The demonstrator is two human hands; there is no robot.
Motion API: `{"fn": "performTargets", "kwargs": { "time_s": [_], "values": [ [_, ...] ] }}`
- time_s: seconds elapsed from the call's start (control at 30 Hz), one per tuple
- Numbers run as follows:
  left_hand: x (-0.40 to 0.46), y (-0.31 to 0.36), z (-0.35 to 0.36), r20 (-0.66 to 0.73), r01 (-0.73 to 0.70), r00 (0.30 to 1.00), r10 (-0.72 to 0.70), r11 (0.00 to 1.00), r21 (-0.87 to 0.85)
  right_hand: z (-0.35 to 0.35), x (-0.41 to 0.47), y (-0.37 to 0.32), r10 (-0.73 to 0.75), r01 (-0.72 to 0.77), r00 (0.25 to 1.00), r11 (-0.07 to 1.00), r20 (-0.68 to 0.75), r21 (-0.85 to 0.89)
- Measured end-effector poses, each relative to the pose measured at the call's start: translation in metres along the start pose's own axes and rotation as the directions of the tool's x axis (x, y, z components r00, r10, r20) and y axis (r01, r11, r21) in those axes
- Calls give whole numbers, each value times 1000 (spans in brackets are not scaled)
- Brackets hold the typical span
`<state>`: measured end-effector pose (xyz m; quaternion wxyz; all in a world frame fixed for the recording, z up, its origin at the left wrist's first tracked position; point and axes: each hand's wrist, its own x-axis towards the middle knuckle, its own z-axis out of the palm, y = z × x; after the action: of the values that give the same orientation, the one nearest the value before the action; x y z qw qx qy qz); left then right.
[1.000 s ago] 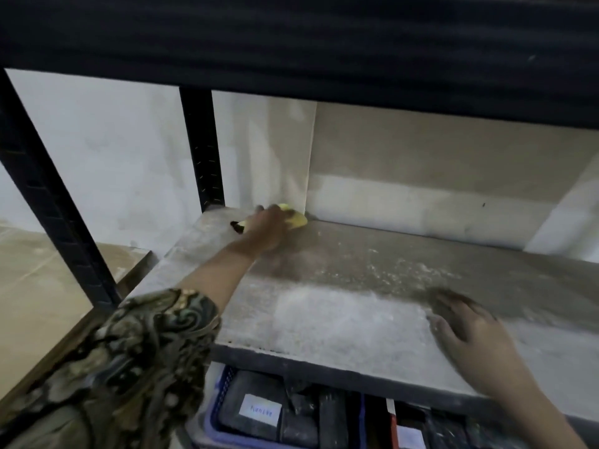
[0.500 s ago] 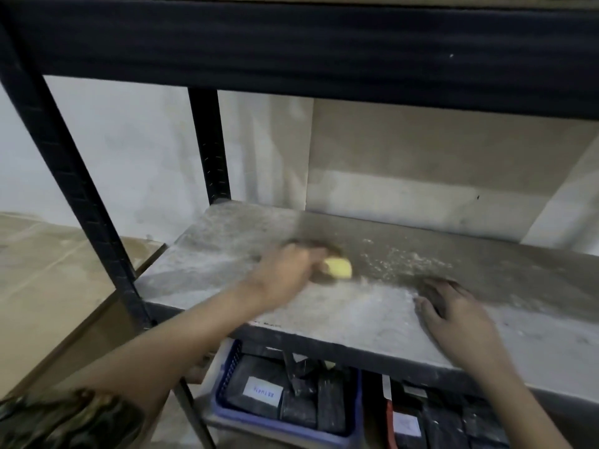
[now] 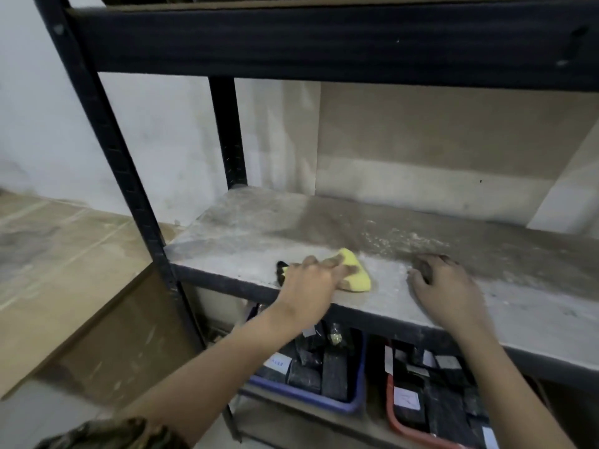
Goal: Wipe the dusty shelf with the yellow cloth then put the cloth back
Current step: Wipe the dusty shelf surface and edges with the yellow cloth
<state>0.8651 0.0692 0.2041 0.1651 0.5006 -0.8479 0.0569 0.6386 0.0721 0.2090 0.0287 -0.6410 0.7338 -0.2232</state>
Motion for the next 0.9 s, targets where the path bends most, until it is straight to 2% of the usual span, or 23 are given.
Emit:
{"fn": "performTargets", "kwargs": {
  "time_s": [0.03, 0.1, 0.2, 0.27, 0.33, 0.37, 0.43, 0.5, 0.57, 0.63, 0.7, 0.73, 0.8, 0.9],
  "values": [
    [-2, 3, -5, -14, 6, 1000, -6, 1000, -13, 0, -1, 0, 2, -2, 1000, 1000, 1, 12],
    [1, -17, -20, -76, 111, 991, -108, 993, 35, -1, -1, 0, -4, 4, 1000, 999, 6, 35],
    [7, -85, -46, -178, 398, 913, -368, 900, 179, -1, -1, 0, -11, 11, 1000, 999, 8, 48],
    [1, -131, -53, -101, 542, 839, -535, 801, 256, -1, -1, 0, -5, 5, 1000, 999, 11, 34],
    [-9, -158, -44, 60, 582, 793, -606, 783, 218, -2, -1, -1, -4, 4, 1000, 1000, 16, 15],
    [-14, -164, -38, 89, 582, 794, -602, 794, 178, -2, -1, -1, -2, 2, 1000, 1000, 19, 11],
    [-20, -160, -32, 44, 581, 807, -589, 806, 117, -2, 0, -3, 3, -3, 1000, 1000, 18, 11],
    [-18, -138, -34, 7, 563, 820, -572, 809, 169, -2, 0, -3, 13, -13, 1000, 1000, 20, 8],
    [-15, -95, -31, 18, 462, 873, -487, 839, 286, -1, 0, -4, 17, -17, 1000, 1000, 20, -6],
    [-15, -31, -27, 62, 288, 944, -325, 899, 330, -1, -1, -4, 14, -14, 1000, 1000, 13, -16],
    [-14, 18, -23, 88, 163, 979, -186, 962, 221, -2, -2, -4, 10, -10, 1000, 1000, 19, -18],
    [-10, 28, -21, 78, 147, 984, -161, 975, 164, -2, -2, -4, 10, -10, 1000, 1000, 20, -14],
    [0, 22, -29, 43, 183, 981, -191, 972, 148, -3, -3, -4, 13, -13, 1000, 1000, 10, 4],
    [7, -36, -53, -136, 350, 935, -326, 911, 217, 1, -3, -3, 14, -13, 1000, 999, -20, 40]
  ]
}}
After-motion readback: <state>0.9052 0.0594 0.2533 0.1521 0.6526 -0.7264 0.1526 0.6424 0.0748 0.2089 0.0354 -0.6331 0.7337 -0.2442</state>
